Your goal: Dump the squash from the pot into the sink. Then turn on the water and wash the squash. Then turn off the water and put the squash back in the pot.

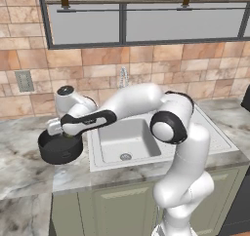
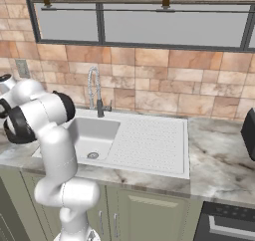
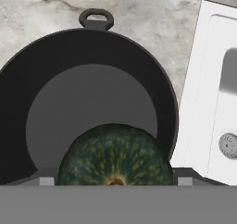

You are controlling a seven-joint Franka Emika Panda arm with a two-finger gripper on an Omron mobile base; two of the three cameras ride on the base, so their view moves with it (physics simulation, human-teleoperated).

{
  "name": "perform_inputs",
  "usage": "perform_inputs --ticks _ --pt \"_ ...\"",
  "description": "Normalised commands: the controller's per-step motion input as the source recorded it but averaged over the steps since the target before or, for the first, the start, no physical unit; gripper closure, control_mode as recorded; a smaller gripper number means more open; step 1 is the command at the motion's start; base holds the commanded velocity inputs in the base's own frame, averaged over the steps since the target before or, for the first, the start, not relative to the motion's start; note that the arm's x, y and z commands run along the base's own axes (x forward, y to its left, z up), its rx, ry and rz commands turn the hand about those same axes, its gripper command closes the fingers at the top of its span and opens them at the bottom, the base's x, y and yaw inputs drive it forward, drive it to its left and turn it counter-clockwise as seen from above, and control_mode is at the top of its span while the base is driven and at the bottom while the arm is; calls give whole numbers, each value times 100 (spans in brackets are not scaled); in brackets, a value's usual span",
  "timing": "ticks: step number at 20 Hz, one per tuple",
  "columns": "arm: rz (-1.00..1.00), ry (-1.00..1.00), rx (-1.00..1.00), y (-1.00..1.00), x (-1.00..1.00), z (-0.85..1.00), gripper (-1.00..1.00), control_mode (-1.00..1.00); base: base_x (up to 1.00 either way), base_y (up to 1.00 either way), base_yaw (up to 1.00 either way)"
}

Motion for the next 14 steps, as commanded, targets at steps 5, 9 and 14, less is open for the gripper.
perform_inputs --ticks 5,9,14 --pt "0 1 0 13 1 -21 100 -100 0 0 0" --pt "0 3 0 15 2 -20 100 -100 0 0 0" --pt "0 6 0 11 9 -17 100 -100 0 0 0"
